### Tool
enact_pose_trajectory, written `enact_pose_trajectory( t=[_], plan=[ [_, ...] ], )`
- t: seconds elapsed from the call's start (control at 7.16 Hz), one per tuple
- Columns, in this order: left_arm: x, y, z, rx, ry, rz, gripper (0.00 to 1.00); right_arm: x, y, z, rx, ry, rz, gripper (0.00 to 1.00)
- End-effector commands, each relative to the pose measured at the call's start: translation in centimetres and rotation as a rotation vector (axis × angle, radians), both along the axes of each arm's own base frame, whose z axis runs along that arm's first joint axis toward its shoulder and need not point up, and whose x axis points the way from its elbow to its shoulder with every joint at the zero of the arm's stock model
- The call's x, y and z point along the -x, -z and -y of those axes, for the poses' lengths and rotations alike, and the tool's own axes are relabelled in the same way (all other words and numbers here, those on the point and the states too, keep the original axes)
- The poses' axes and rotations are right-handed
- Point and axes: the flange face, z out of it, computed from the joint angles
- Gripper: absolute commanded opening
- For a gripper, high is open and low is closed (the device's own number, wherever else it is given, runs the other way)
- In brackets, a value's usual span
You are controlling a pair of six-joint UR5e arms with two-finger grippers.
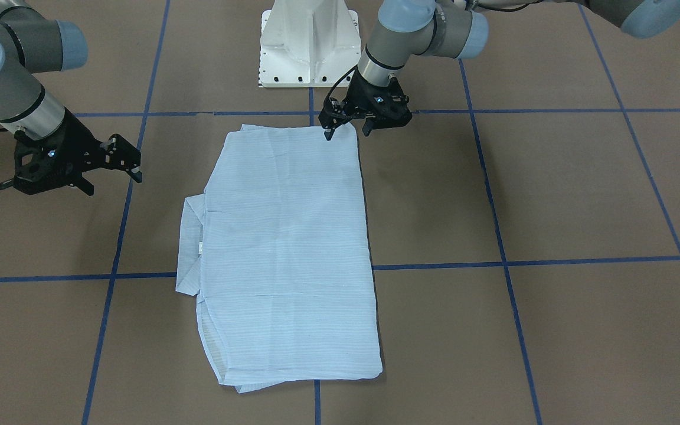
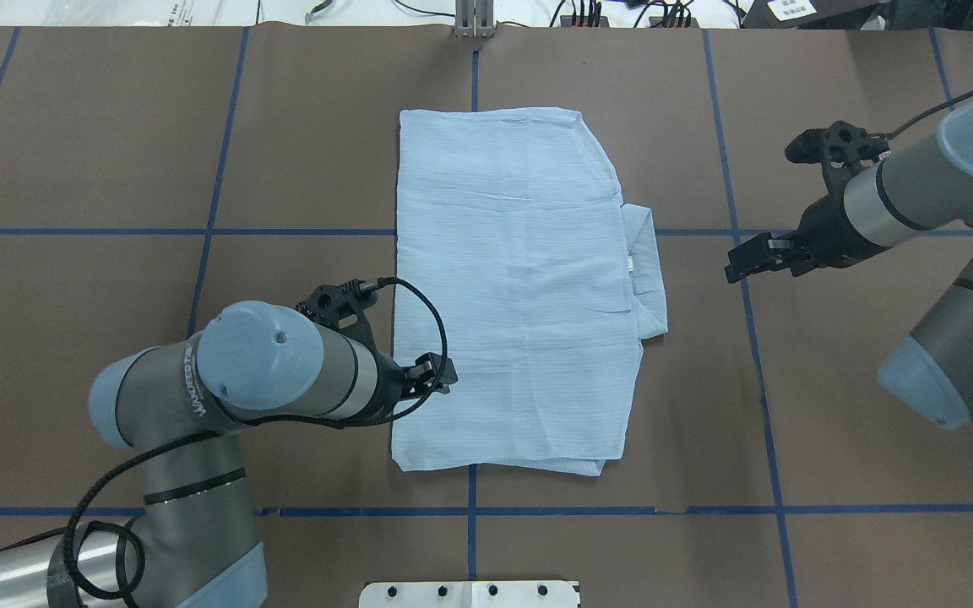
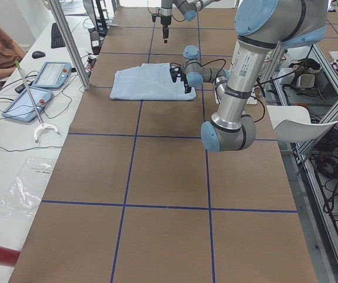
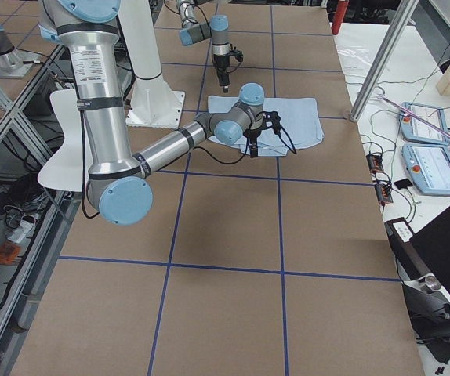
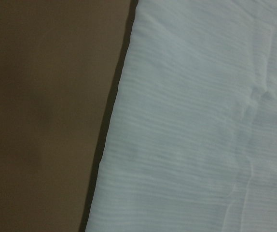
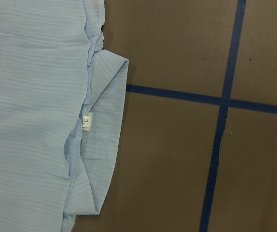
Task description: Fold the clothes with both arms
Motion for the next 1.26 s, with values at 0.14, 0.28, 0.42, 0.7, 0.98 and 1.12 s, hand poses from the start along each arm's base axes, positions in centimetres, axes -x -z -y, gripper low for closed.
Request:
enact_pose_trajectory(
  t=[0.14, 0.28, 0.42, 0.7, 0.98, 1.12],
  plan=[
    [-3.1, -2.3, -3.9, 0.05, -0.016, 0.051, 0.93, 1.7, 0.7, -2.4, 0.059, -0.003, 0.015, 1.0],
    [-3.6, -2.4, -4.4, 0.052, -0.023, 0.056, 0.89, 1.8, 0.7, -2.4, 0.058, -0.002, 0.014, 1.0],
    [-3.7, -2.6, -4.4, 0.054, -0.024, 0.06, 0.84, 1.8, 0.7, -2.4, 0.058, -0.004, 0.013, 1.0],
    [-3.9, -2.8, -4.4, 0.055, -0.023, 0.065, 0.74, 1.8, 0.8, -2.4, 0.058, -0.003, 0.015, 1.0],
    [-4.2, -3.3, -3.9, 0.055, -0.011, 0.079, 0.67, 1.8, 0.9, -2.4, 0.057, -0.003, 0.016, 1.0],
    [-4.3, -3.5, -3.6, 0.051, 0.001, 0.085, 0.62, 1.8, 0.9, -2.4, 0.057, -0.003, 0.016, 1.0]
  ],
)
